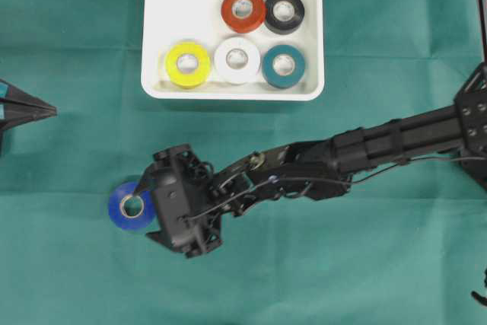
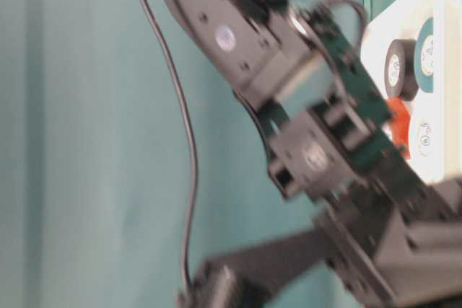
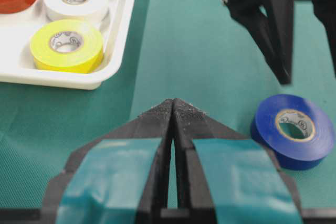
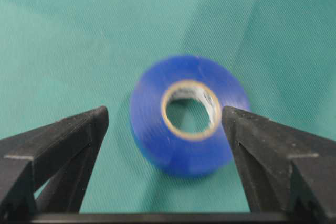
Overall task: Put the tape into the white case with the right arm.
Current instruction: 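Move the right gripper down to the blue tape roll, then insert the right gripper into the blue roll's hole and grip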
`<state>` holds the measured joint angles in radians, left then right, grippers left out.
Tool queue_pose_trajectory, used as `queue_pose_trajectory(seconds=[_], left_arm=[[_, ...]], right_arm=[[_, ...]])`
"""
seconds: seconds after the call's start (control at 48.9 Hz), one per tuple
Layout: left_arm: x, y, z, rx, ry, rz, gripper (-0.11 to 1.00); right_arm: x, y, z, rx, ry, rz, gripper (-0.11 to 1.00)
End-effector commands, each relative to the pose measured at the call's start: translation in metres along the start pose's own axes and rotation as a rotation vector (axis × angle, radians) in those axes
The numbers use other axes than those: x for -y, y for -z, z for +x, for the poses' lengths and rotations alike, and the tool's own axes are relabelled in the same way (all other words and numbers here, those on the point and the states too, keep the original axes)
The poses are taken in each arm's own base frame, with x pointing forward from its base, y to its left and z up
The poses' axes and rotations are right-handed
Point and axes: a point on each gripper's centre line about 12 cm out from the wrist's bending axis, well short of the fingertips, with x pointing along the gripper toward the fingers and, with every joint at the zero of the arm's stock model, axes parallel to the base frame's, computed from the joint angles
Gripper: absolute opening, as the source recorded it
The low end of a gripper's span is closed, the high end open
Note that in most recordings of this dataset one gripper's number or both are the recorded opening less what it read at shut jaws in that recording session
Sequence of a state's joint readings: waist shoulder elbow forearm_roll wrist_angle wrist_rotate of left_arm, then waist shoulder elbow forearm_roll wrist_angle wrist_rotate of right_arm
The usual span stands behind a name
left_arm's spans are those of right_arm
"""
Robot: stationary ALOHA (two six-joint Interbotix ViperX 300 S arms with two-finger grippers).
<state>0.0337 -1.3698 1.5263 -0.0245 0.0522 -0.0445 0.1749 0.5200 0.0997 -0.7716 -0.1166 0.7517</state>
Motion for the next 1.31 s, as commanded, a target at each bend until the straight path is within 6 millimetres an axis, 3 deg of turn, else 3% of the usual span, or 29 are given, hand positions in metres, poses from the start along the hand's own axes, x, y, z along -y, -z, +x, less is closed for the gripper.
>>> queue_pose_trajectory(seconds=[0.0, 0.368, 0.715, 1.287], left_arm=[[0.0, -0.004, 0.0, 0.008, -0.002, -0.002, 0.0], [0.0, -0.003, 0.0, 0.005, -0.003, -0.002, 0.0], [0.0, -0.004, 0.0, 0.008, -0.003, -0.001, 0.0], [0.0, -0.004, 0.0, 0.008, -0.003, -0.001, 0.0]], right_arm=[[-0.004, -0.025, 0.001, 0.047, 0.007, -0.01, 0.66], [0.0, -0.018, 0.007, -0.045, 0.103, 0.093, 0.66], [-0.013, -0.009, 0.026, -0.061, 0.09, 0.126, 0.66], [-0.006, -0.004, 0.035, -0.128, 0.177, 0.202, 0.65]])
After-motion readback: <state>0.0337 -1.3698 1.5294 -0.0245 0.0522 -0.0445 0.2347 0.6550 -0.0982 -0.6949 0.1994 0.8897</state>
